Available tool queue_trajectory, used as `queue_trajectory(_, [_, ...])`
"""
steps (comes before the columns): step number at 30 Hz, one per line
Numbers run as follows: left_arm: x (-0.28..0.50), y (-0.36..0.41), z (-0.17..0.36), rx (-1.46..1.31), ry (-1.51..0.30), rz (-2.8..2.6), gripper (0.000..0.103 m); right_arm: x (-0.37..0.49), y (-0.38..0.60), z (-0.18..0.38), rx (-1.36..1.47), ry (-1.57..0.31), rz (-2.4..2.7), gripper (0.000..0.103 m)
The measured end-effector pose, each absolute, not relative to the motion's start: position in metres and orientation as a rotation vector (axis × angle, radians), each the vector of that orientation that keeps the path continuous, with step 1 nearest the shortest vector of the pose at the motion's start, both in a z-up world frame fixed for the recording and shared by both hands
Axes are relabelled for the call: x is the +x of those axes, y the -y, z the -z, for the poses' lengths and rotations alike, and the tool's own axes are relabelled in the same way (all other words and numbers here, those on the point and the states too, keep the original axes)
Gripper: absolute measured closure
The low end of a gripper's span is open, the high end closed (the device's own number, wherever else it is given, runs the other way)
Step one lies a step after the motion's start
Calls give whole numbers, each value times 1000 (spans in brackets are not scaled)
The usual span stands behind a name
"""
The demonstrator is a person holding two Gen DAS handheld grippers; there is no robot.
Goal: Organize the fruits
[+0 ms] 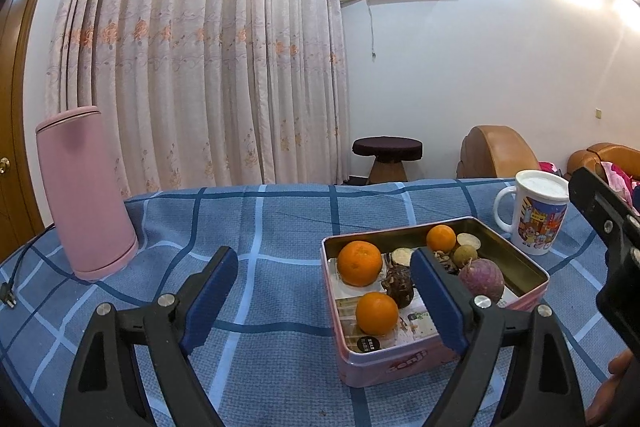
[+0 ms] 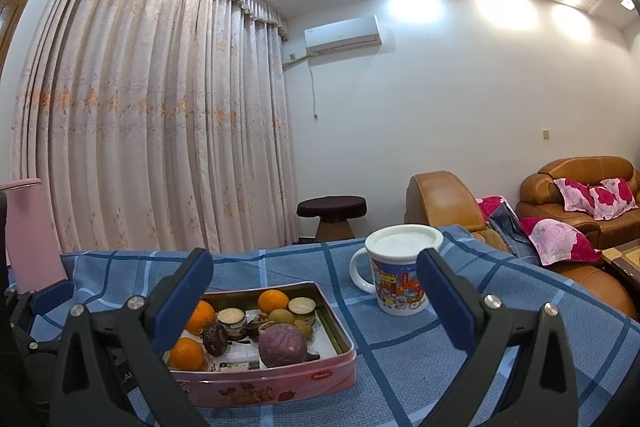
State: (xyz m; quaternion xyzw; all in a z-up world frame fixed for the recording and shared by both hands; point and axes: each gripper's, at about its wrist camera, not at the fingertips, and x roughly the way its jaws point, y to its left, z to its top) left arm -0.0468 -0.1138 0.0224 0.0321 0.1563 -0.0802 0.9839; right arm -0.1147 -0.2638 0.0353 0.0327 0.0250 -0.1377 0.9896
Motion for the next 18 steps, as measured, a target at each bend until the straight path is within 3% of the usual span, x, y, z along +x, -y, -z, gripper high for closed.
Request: queue_trajectory(18, [-46, 113, -22, 59, -316, 160, 14, -115, 262, -35, 67, -52, 278, 0])
